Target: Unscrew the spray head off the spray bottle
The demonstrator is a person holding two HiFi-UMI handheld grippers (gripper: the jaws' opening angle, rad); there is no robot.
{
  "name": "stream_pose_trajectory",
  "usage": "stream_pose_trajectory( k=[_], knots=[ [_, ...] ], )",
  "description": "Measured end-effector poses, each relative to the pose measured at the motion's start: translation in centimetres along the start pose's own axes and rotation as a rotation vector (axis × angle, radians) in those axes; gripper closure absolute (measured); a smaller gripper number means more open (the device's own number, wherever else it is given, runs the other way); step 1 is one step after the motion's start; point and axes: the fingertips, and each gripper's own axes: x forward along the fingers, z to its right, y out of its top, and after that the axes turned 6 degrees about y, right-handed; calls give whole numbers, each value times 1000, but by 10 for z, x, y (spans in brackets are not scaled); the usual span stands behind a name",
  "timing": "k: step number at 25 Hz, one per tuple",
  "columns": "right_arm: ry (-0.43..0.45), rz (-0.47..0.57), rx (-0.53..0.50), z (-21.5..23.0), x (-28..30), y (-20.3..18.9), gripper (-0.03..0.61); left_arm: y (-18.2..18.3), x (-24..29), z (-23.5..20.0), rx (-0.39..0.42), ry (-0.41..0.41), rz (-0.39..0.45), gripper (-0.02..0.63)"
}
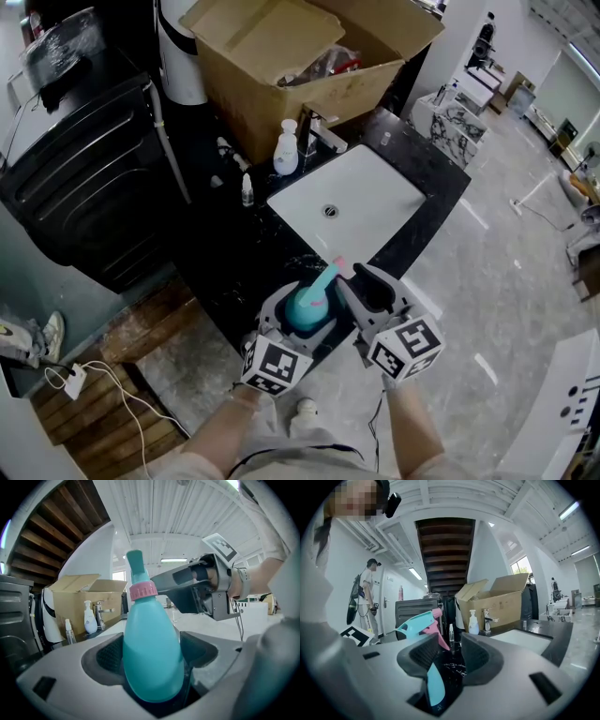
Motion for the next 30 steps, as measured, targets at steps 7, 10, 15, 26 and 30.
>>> stream_pose_trajectory(
  k=[7,10,15,26,30],
  knots=[
    [60,14,6,-6,17,4,423,0,-1,0,-3,-1,2,236],
    [81,94,40,-13,4,13,431,1,-1,1,-4,-2,1,236],
    [165,222,73,-41,-22,14,439,0,-1,0,-2,-3,0,236],
    [46,46,-97,-68,19,-3,328,1,-1,1,-2,-1,2,236],
    [29,39,-77,-64,23,-2,360,1,-1,1,-3,-2,0,236]
  ],
)
